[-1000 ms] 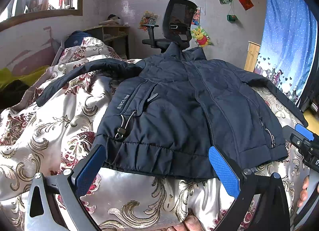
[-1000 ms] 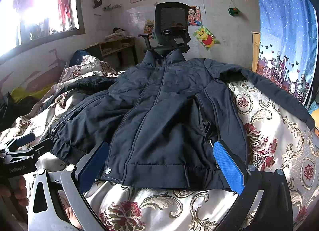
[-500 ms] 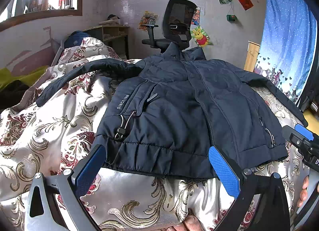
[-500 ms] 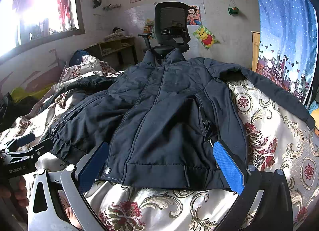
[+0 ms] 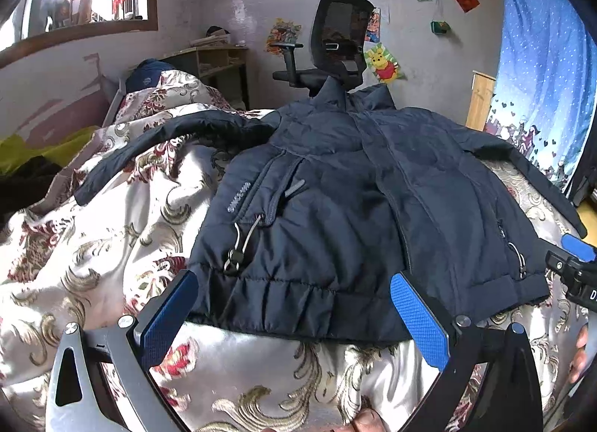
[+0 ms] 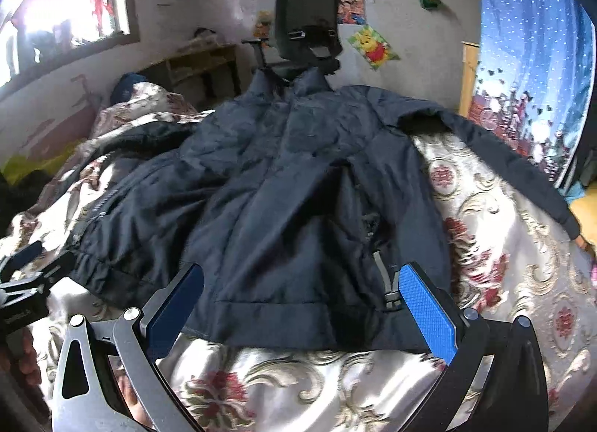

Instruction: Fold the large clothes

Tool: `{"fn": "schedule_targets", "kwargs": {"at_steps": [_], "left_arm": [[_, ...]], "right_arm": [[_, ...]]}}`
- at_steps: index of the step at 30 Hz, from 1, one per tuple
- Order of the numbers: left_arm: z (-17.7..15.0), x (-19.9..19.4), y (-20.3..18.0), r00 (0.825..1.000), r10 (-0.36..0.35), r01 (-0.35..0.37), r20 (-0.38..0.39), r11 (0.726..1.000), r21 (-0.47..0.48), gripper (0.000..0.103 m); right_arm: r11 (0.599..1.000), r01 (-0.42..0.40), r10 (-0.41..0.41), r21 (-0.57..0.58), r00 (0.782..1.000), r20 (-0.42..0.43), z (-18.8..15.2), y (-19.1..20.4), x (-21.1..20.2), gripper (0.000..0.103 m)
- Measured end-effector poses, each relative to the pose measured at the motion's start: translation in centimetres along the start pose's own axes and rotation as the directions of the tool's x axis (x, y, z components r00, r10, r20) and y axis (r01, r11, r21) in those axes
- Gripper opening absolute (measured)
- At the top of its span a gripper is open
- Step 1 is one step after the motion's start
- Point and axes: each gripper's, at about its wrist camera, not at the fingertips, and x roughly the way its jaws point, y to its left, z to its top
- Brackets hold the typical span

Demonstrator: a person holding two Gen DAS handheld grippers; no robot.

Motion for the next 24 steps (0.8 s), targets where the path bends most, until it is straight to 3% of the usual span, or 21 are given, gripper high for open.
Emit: {"fn": "schedule_targets", "kwargs": {"at_steps": [5,14,19,24], "left_arm": [[3.1,0.4,-0.3,0.999,0.021,-0.020,-0.025,0.999,0.031,0.103],[11.4,0.6,-3.3,0.994,0.101,-0.092,-0.032,0.975,0.202,0.103],[16.1,3.5,-7.4,0.998,0.063,-0.053,-0.029,0.958,0.280,0.103],[19.1,9.5,-11.6,0.998,-0.037,0.047,-0.046,0.969,0.242,0.103]], "right_arm": [[0.996,0.093,-0.093,0.002,0.996,0.002,1.7,-1.4,0.3,0.102],[0.983,0.180,-0.181,0.041,0.983,0.023,5.9,-5.8,1.2,0.102],[0.960,0.159,-0.157,0.230,0.987,-0.029,7.8,-11.3,3.0,0.102],[0.883,0.114,-0.124,0.456,0.992,-0.009,7.2,-17.6,5.1,0.102]]}}
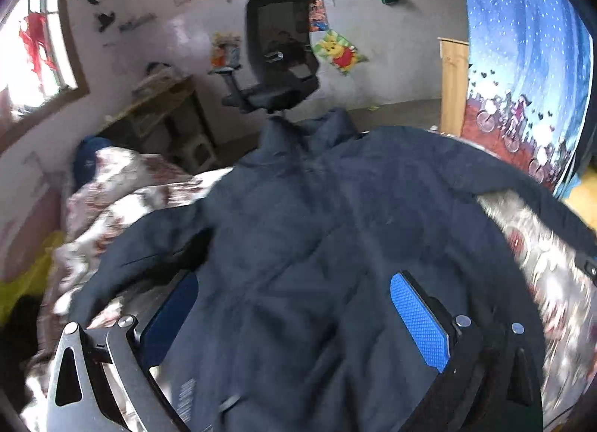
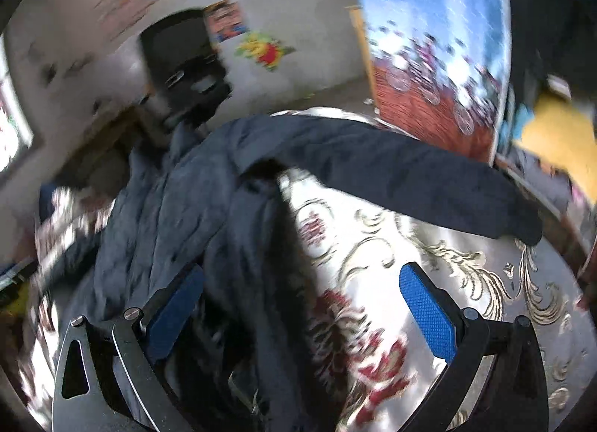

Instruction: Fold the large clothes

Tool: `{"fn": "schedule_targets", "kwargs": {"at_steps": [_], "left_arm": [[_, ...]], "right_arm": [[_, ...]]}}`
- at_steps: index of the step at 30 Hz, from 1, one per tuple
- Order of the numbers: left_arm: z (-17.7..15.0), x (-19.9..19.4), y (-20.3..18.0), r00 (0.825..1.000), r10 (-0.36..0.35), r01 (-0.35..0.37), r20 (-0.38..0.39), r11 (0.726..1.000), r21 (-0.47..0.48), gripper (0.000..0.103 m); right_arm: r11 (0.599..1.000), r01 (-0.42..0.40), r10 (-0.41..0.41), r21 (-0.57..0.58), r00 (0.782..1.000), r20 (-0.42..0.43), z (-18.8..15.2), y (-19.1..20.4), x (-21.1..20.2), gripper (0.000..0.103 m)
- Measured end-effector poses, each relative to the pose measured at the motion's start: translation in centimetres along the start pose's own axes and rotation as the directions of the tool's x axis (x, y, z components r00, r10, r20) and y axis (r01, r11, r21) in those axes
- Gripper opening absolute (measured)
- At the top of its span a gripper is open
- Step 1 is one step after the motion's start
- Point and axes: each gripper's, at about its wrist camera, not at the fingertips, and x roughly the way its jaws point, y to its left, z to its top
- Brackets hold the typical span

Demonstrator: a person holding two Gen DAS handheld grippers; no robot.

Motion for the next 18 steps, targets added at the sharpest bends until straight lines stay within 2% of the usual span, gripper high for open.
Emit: {"fn": "schedule_targets", "kwargs": {"at_steps": [3,5,8,10,13,15,16,18], "left_arm": [[1.6,3.7,-1.8,0.998,-0.065,0.065,-0.003,0.998,0.011,0.103],[2.7,6.5,-3.1,0.995,-0.099,0.099,-0.004,0.994,0.045,0.103],[4.9,10.2,-5.2,0.990,-0.140,0.140,-0.003,0.988,0.067,0.103],[6.5,12.6,-6.6,0.985,-0.170,0.170,-0.006,0.984,0.057,0.103],[8.7,15.8,-9.3,0.979,-0.202,0.202,-0.008,0.978,0.060,0.103],[9.8,18.0,-11.6,0.975,-0.222,0.222,-0.008,0.972,0.082,0.103],[10.1,19.0,-12.6,0.974,-0.226,0.225,-0.010,0.970,0.092,0.103],[10.6,21.0,-14.2,0.969,-0.246,0.247,-0.024,0.965,0.090,0.103]], "right_arm": [[0.992,0.000,-0.001,0.124,1.000,0.007,0.5,-2.4,2.4,0.102],[0.972,-0.029,0.027,0.233,1.000,0.010,0.7,-3.8,4.3,0.102],[0.913,-0.087,0.078,0.398,0.996,0.039,0.5,-5.2,6.5,0.102],[0.855,-0.125,0.100,0.503,0.992,0.077,0.2,-5.8,7.8,0.102],[0.792,-0.164,0.108,0.589,0.986,0.129,-0.5,-6.4,9.0,0.102],[0.745,-0.173,0.088,0.645,0.983,0.163,-0.7,-6.8,9.8,0.102],[0.731,-0.155,0.059,0.664,0.984,0.165,-0.7,-6.9,10.3,0.102],[0.713,-0.110,0.007,0.693,0.989,0.150,-1.0,-6.9,11.2,0.095]]}}
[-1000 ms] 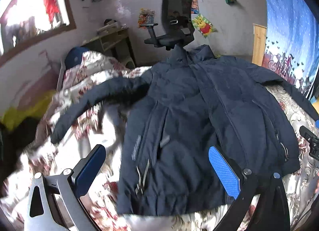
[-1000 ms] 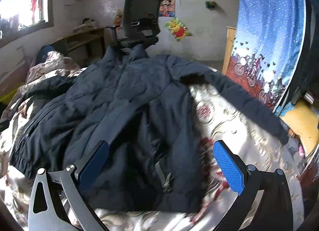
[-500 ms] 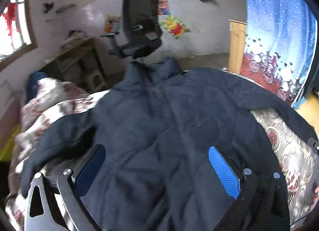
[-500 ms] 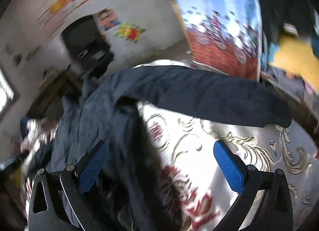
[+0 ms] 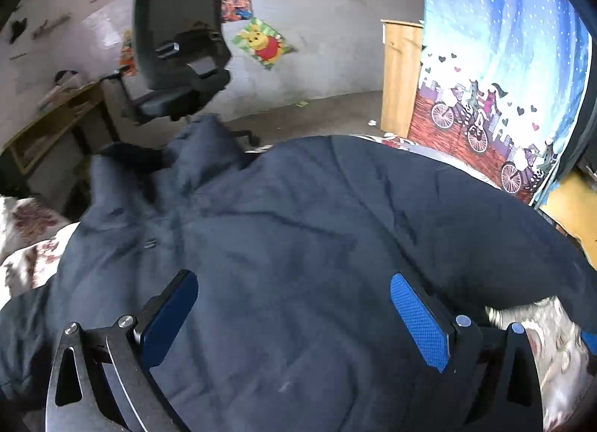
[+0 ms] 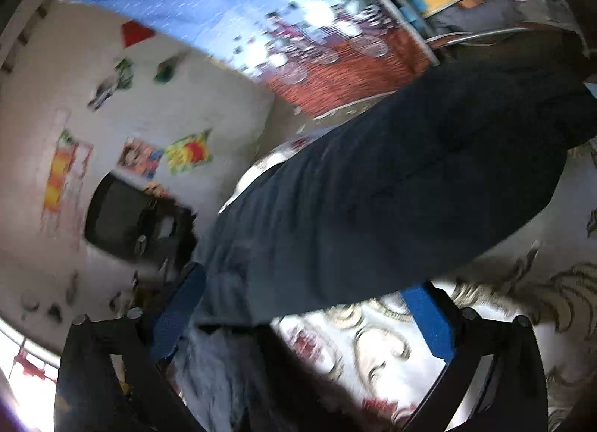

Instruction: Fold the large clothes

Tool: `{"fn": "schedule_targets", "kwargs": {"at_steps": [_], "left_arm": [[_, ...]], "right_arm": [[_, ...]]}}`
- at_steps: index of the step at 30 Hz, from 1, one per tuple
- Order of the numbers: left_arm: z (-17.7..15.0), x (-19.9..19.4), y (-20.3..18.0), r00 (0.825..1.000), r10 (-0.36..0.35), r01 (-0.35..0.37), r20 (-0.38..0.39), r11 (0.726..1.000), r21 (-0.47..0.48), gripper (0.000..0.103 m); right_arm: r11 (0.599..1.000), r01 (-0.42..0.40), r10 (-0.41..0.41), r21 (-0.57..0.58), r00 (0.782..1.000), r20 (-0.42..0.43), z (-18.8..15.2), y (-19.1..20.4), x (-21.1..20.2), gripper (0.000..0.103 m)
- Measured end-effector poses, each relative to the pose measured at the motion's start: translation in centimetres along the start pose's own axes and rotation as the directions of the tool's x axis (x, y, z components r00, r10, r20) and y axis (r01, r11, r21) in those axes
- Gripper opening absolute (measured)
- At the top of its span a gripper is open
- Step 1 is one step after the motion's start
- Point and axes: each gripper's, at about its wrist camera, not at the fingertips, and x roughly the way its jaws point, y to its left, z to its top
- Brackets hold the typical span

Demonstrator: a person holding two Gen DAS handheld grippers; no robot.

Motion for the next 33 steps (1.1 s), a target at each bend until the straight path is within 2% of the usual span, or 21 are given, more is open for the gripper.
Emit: {"fn": "schedule_targets", "kwargs": {"at_steps": [3,5,8,11,15,17,19,23,28,30,33], "left_arm": [[0.6,2.7,-0.8,0.999,-0.047,0.047,-0.015,0.998,-0.029,0.103],[0.9,4.4,-1.3,0.997,-0.074,0.073,-0.033,0.997,-0.031,0.103],[0.8,6.7,-2.3,0.993,-0.084,0.084,-0.079,0.996,-0.001,0.103],[0.0,8.2,-2.6,0.989,-0.098,0.099,-0.107,0.995,0.006,0.103],[-0.4,8.1,-2.4,0.989,-0.115,0.116,-0.091,0.993,0.004,0.103],[-0.4,7.2,-1.6,0.989,-0.120,0.119,-0.081,0.993,-0.023,0.103],[-0.3,6.0,-0.3,0.991,-0.124,0.122,-0.057,0.991,-0.046,0.103],[-0.5,2.7,3.5,0.997,-0.077,0.076,-0.015,0.995,-0.069,0.103],[-1.5,-2.2,10.1,0.999,0.021,-0.018,0.028,0.995,-0.103,0.103],[-2.3,-4.2,12.9,0.998,0.051,-0.045,0.045,0.989,-0.143,0.103],[-4.1,-7.3,17.4,0.993,0.106,-0.092,0.058,0.975,-0.203,0.103]], "right_arm": [[0.998,0.045,-0.046,0.040,0.998,0.030,0.3,-0.3,0.9,0.078],[0.994,0.095,-0.098,0.055,0.994,0.056,0.4,-0.1,1.2,0.050],[0.989,0.144,-0.147,0.035,0.985,0.086,1.3,0.7,1.5,0.025],[0.984,0.170,-0.164,-0.047,0.980,0.113,3.5,2.3,1.1,0.010],[0.951,0.199,-0.153,-0.237,0.968,0.198,6.3,6.6,-0.3,0.007],[0.906,0.195,-0.104,-0.376,0.963,0.249,7.2,10.6,-1.1,0.007],[0.843,0.179,-0.036,-0.508,0.960,0.279,7.4,14.7,-1.6,0.007],[0.688,0.108,0.116,-0.718,0.960,0.255,5.5,22.2,-1.8,0.007],[0.535,-0.021,0.237,-0.844,0.963,0.127,0.6,29.0,0.1,0.007],[0.490,-0.082,0.253,-0.868,0.966,0.052,-1.7,30.8,1.3,0.007],[0.396,-0.167,0.260,-0.903,0.964,-0.064,-5.8,33.0,2.8,0.007]]}}
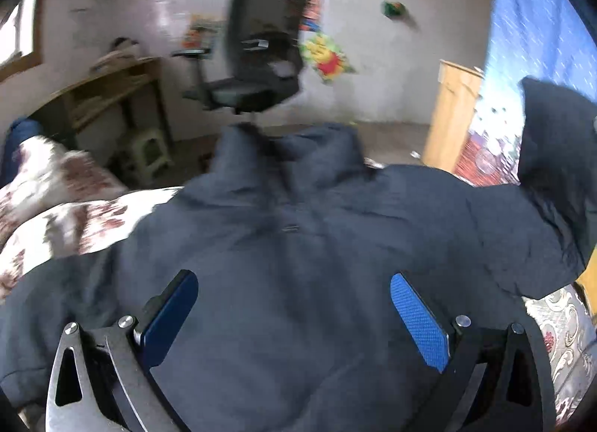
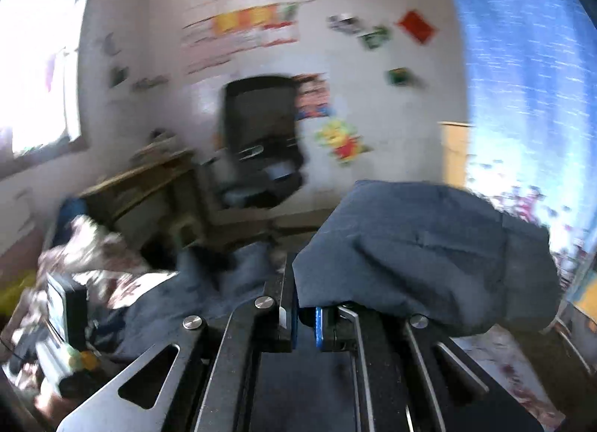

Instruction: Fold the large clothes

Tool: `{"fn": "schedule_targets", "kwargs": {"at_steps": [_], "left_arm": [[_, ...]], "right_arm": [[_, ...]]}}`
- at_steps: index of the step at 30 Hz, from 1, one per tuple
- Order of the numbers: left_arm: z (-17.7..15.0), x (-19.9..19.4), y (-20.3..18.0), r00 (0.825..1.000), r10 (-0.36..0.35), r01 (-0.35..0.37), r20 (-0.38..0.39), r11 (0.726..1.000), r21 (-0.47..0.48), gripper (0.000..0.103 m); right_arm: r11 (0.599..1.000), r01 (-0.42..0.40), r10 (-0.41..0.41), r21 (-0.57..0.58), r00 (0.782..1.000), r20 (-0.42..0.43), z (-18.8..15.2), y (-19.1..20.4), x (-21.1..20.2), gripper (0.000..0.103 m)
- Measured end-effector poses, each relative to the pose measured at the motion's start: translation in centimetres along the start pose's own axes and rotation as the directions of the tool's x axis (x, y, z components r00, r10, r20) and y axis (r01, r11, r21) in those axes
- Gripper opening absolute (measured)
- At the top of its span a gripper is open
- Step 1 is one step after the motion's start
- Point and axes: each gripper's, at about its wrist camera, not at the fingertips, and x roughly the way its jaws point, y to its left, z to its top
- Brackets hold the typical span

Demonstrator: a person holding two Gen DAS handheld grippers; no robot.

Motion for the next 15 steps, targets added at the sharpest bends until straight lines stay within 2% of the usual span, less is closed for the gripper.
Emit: {"fn": "schedule_targets", "kwargs": {"at_steps": [4,6,9,12,15], "left_arm": [[-1.4,-2.7,5.6,0.998,0.057,-0.057,0.007,0.997,-0.058,0.103],[-2.3,-3.7,8.3,0.997,0.071,-0.071,-0.010,0.993,-0.090,0.103],[-3.7,-4.6,11.9,0.998,0.058,-0.062,-0.033,0.986,-0.154,0.103],[-5.1,-5.2,14.9,0.999,0.013,-0.022,-0.038,0.970,-0.241,0.103],[-6.1,-5.0,17.0,0.999,-0.038,0.025,-0.036,0.949,-0.315,0.103]], "right_arm": [[0.986,-0.124,0.115,-0.107,0.989,-0.089,-2.2,6.0,2.4,0.006],[0.970,-0.189,0.166,-0.153,0.974,-0.153,-3.6,9.1,3.9,0.006],[0.945,-0.247,0.192,-0.212,0.949,-0.252,-6.7,13.0,5.4,0.006],[0.911,-0.289,0.164,-0.293,0.908,-0.386,-10.7,16.1,6.8,0.007],[0.862,-0.320,0.092,-0.393,0.862,-0.499,-14.8,18.3,7.2,0.017]]}}
